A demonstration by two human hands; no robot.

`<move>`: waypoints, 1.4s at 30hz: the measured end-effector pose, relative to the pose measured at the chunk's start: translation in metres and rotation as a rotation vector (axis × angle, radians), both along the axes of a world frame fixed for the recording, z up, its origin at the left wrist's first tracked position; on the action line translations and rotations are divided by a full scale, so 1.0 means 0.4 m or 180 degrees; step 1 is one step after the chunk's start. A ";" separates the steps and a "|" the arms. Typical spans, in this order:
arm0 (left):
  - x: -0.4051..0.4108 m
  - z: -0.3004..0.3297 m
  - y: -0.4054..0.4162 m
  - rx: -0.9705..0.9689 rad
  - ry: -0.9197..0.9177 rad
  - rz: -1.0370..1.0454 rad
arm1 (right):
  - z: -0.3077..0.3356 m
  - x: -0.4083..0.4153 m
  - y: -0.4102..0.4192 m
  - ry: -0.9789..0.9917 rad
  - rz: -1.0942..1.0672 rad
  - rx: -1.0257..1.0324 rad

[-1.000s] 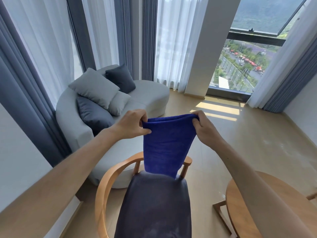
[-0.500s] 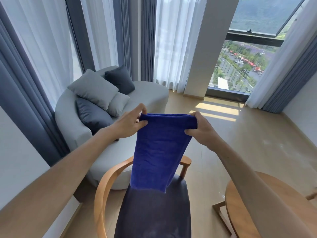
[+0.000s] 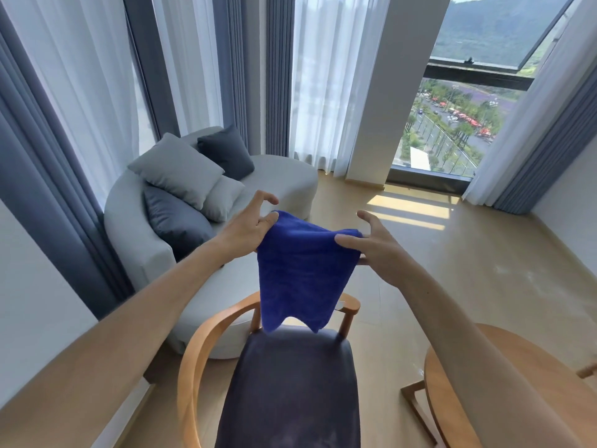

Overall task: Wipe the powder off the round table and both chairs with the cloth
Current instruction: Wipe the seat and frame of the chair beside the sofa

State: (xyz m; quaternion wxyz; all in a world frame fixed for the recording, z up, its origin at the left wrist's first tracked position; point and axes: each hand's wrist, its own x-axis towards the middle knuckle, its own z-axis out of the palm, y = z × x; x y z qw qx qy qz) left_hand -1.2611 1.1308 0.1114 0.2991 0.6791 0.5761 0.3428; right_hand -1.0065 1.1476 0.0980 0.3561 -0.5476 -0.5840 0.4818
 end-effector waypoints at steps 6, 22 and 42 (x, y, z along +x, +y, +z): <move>-0.027 0.000 -0.006 -0.0750 -0.0621 -0.0874 | 0.002 0.014 -0.006 -0.0966 0.0016 0.0602; -0.025 0.000 0.007 -0.0596 -0.0844 -0.0583 | 0.027 0.002 0.000 -0.0884 0.0299 0.0393; -0.047 -0.007 0.019 -0.0652 -0.0073 -0.0635 | 0.002 -0.002 0.026 -0.1377 0.0193 0.0701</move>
